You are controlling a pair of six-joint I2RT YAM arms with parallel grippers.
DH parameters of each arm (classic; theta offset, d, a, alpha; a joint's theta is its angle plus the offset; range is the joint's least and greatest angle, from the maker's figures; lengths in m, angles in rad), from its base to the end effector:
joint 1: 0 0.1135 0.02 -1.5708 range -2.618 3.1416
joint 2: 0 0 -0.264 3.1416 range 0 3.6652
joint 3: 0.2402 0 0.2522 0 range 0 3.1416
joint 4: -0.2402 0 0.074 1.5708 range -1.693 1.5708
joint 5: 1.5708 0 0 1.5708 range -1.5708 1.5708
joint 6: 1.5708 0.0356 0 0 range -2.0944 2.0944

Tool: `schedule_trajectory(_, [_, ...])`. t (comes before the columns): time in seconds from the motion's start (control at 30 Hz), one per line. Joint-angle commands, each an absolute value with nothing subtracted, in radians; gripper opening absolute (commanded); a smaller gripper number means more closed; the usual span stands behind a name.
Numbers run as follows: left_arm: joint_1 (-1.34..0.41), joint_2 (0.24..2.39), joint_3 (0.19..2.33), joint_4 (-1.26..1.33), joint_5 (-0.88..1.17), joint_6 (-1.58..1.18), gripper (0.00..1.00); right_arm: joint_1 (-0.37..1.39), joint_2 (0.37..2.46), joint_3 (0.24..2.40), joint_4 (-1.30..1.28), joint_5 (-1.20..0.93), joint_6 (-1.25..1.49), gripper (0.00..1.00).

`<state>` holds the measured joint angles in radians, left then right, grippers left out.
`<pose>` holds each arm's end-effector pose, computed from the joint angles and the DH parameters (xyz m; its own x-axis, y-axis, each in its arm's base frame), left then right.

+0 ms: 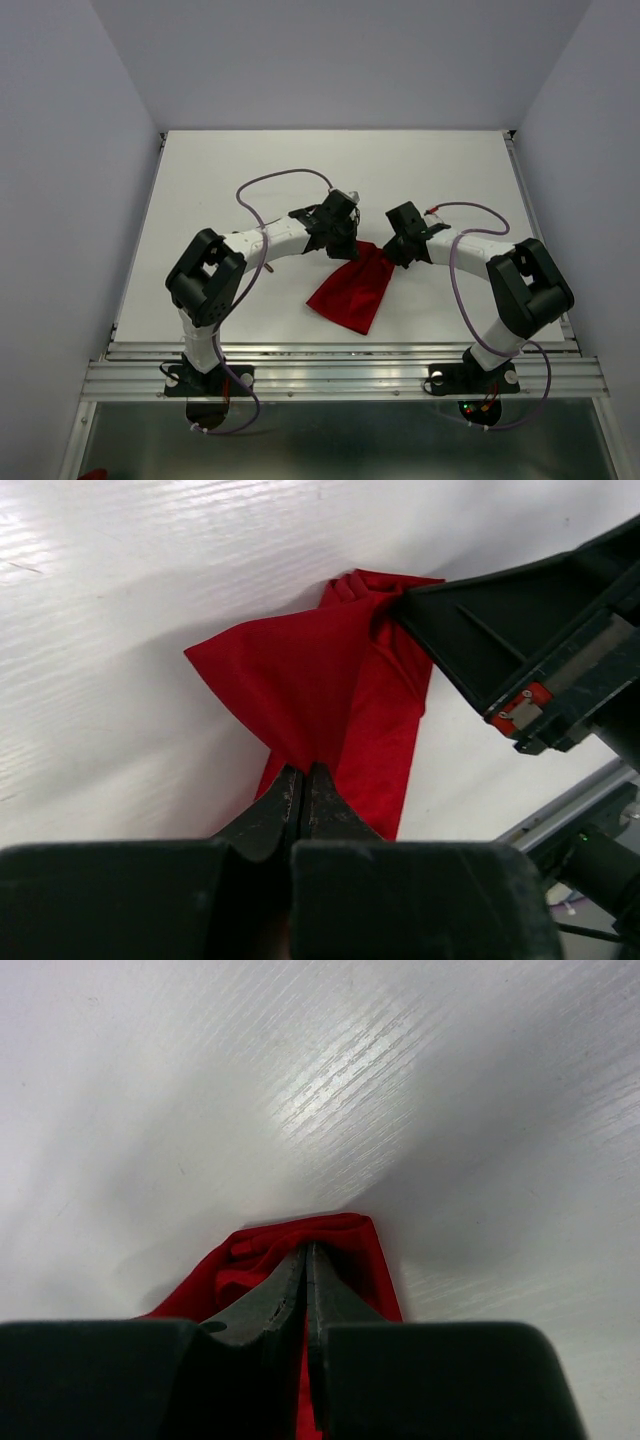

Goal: Fold the napkin into a case and place the utensils inside
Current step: Fold the 2/3-rectangle-folded napkin at the center of the board.

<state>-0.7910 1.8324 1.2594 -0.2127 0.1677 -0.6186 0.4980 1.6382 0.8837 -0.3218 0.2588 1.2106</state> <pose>0.2797 -0.2913 0.2090 -0.8598 0.0564 -0.5074 0.3504 0.7881 -0.5061 0.2757 0.1395 0.1574 -0.6048 0.7009 -0.3781 0.5985 0.7132 0.3647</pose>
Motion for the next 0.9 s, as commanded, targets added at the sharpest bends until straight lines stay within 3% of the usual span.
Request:
schedule_trajectory(0.0, [-0.81,1.798,1.302,-0.149,0.224,-0.669,0.0,0.502,1.687,0.839,-0.399,0.258,1.233,0.08])
schedule_trajectory(0.87, [-0.847,2.095,1.448,-0.077,0.281,-0.801,0.0,0.502,1.663,0.844,-0.39,0.235,1.235,0.09])
